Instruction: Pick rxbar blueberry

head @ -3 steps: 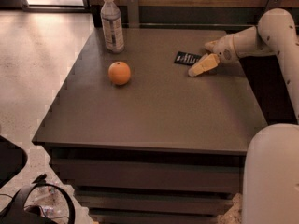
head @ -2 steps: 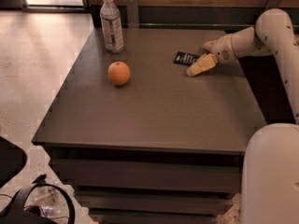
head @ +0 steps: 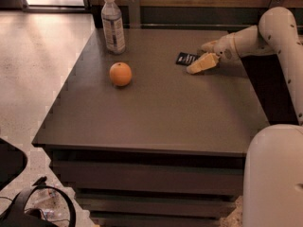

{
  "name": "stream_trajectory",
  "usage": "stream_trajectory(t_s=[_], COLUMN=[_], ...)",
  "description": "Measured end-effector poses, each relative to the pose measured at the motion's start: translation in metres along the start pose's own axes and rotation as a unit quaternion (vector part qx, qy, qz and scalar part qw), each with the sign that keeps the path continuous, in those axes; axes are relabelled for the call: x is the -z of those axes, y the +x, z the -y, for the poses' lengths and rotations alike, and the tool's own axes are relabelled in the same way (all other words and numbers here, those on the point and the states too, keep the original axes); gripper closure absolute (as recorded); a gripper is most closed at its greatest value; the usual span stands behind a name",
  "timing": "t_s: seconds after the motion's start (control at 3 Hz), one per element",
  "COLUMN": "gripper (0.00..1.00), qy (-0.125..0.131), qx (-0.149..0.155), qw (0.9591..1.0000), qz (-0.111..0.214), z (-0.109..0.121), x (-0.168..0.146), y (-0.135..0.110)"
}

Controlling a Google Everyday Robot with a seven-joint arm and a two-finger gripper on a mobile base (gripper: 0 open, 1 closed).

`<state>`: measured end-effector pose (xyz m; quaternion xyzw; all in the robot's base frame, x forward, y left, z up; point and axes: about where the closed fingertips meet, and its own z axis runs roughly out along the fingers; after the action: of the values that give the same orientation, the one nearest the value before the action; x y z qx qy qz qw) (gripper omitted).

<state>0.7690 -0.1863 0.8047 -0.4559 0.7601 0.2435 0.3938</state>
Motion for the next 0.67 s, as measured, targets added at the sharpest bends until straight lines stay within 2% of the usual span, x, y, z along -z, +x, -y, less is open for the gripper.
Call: stream_trajectory(t_s=[0.33, 0.67], gripper=[0.84, 1.0], qy=[0.0, 0.0], qx=[0.0, 0.0], qw=[1.0, 1.0], qz=[0.0, 0.0], z=[-0.0001, -0.0003], x=[0.0029, 0.0065], y=[-0.0042, -0.0102])
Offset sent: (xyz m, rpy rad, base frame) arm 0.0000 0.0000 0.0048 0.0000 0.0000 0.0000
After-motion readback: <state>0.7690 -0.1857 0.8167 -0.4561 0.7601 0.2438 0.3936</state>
